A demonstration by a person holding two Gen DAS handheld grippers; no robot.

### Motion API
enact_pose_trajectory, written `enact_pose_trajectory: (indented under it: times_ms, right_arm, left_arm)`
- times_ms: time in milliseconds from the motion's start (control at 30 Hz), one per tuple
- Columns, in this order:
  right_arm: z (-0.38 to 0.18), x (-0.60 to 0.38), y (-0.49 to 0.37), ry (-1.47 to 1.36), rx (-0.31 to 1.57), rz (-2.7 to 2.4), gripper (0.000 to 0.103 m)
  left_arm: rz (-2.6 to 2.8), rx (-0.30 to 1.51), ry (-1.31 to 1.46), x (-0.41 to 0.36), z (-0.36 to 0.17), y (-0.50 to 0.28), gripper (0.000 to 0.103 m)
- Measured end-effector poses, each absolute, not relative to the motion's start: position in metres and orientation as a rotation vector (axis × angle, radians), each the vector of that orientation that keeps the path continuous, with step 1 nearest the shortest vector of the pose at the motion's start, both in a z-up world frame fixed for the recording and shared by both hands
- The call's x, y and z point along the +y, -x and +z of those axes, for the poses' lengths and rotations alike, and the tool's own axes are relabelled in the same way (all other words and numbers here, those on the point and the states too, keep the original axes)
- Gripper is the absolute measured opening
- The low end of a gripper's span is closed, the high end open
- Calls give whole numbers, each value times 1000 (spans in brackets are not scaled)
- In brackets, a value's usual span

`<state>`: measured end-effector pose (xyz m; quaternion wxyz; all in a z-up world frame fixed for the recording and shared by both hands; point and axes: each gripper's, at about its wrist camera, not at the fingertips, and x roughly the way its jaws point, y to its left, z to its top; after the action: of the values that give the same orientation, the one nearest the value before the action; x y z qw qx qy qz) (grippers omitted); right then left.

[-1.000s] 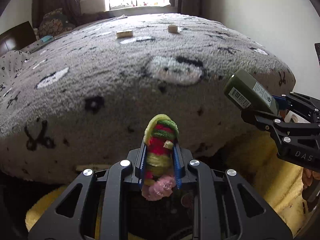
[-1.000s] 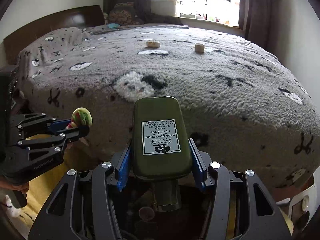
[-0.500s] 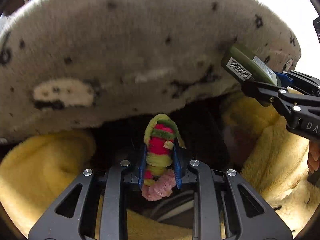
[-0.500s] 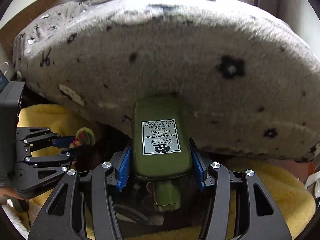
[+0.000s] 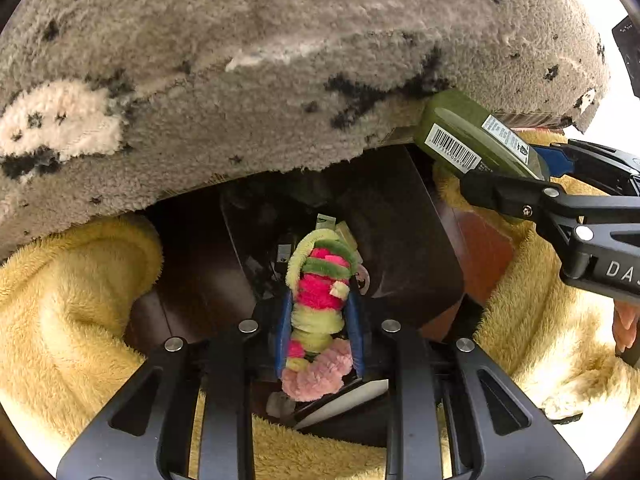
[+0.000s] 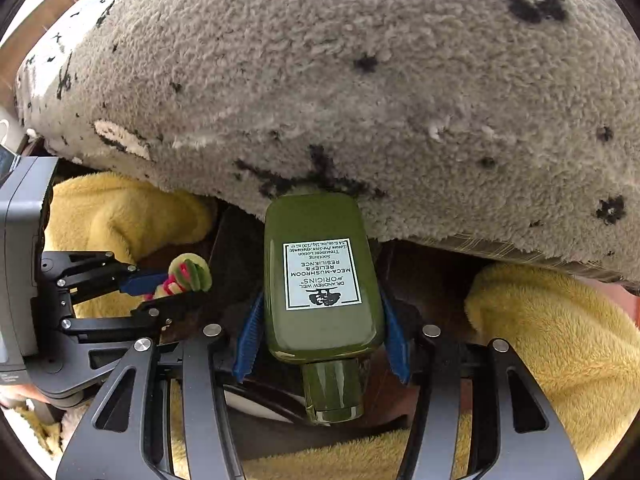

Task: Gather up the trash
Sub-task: 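Lower the green bottle and hair tie into the bin and open both tools, then raise both open tools back over the bed toward the cup and tube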

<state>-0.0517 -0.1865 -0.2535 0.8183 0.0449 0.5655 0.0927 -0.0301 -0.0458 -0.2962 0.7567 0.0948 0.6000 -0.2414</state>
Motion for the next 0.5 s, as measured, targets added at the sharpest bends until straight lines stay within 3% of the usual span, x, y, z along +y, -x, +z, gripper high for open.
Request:
enact_pose_trajectory:
  times_ms: [267, 500]
  right_arm:
    - [-252, -187, 48, -95, 1186, 171, 58]
    - [-237, -195, 49, -74, 1137, 127, 73]
  left_arm:
    - [-513, 1308, -202, -45, -302, 30, 28]
    - [-490, 1258, -207, -40, -275, 26, 61]
